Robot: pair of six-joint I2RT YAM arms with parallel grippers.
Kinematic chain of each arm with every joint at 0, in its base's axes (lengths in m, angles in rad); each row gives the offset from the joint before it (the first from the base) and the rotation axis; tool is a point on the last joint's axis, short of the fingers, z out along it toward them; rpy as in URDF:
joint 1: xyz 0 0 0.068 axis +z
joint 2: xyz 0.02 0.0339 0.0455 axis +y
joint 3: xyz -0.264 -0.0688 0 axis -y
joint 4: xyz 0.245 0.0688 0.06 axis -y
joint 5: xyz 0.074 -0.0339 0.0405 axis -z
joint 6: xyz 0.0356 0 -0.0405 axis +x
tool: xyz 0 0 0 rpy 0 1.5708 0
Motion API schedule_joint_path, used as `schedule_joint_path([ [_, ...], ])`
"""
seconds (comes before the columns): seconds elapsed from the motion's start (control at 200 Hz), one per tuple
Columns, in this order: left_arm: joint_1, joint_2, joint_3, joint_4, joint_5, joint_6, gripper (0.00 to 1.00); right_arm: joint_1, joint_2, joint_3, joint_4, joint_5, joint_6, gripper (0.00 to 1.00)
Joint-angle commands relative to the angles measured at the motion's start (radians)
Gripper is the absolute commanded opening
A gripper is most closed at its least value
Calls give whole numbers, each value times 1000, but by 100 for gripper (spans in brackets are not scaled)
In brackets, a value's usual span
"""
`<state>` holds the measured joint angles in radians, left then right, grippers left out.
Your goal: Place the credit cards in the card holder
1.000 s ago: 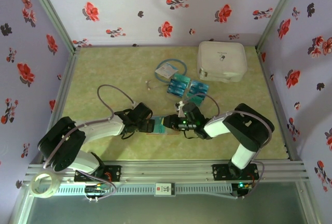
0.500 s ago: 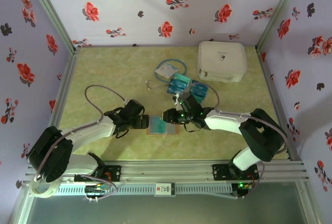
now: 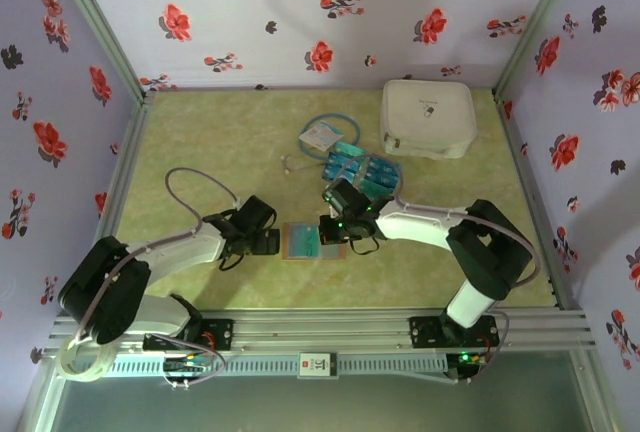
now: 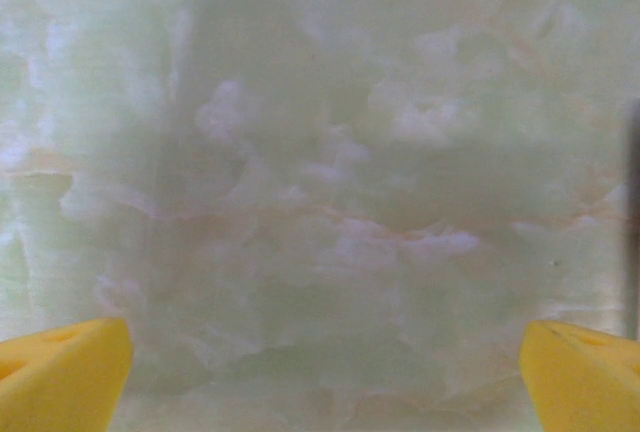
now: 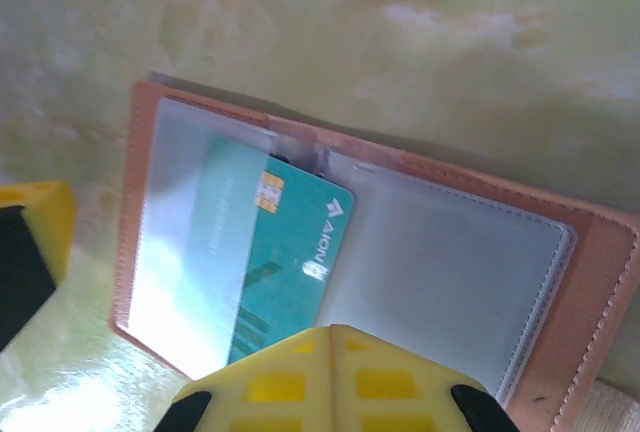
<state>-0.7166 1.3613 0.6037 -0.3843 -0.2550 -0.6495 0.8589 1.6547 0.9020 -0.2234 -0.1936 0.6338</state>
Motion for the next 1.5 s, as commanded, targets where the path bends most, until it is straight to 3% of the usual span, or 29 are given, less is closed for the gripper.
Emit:
schedule_joint_path([
  [0.0, 6, 26, 29, -33, -24, 19, 100, 14, 31, 41, -38, 31, -20, 0],
  [1.23, -31, 134, 72, 6, 4, 35, 100, 74, 201, 210, -16, -30, -9, 0],
  [1.495, -31, 103, 64, 0, 0, 30, 100, 74, 151, 215, -19, -21, -15, 0],
])
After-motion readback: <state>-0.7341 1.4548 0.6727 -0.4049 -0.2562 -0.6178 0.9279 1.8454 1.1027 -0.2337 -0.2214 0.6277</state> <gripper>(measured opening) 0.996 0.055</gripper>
